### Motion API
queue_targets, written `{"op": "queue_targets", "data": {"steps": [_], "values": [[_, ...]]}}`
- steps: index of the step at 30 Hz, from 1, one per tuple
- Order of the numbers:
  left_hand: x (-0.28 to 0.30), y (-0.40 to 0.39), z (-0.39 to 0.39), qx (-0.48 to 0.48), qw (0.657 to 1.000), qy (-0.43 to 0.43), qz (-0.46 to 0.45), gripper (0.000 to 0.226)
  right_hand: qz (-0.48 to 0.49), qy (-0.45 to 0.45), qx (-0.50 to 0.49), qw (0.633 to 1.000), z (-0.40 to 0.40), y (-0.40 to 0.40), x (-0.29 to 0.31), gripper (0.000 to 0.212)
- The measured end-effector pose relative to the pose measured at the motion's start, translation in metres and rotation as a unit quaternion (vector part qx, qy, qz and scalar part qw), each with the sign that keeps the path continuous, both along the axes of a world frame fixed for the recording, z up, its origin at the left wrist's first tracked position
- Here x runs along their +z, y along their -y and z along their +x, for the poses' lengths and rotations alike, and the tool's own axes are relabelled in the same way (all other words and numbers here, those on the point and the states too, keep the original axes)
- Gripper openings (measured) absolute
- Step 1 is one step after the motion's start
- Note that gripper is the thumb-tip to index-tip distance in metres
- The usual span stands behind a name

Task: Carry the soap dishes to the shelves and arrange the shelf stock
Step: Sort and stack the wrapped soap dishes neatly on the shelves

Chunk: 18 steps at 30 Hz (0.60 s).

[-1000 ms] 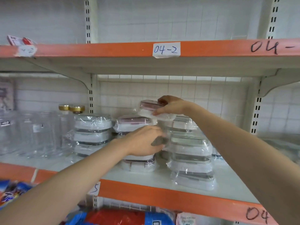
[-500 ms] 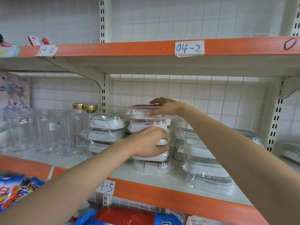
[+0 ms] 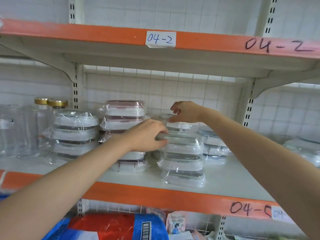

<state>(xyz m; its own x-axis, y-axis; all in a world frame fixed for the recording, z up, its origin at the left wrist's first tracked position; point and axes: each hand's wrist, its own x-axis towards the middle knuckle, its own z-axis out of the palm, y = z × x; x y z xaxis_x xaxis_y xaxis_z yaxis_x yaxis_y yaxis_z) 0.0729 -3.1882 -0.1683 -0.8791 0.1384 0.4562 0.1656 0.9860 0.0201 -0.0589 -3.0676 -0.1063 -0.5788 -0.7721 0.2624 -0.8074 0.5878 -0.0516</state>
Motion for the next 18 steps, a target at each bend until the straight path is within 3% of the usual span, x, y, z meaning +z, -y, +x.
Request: {"op": "queue_targets", "data": {"steps": [18], "values": [[-0.010,-0.158,-0.108,-0.030,0.999,0.031,-0.003,0.034,0.045,-0.010,-0.167,0.985,-0.066,-0.233,-0.024,0.053]]}}
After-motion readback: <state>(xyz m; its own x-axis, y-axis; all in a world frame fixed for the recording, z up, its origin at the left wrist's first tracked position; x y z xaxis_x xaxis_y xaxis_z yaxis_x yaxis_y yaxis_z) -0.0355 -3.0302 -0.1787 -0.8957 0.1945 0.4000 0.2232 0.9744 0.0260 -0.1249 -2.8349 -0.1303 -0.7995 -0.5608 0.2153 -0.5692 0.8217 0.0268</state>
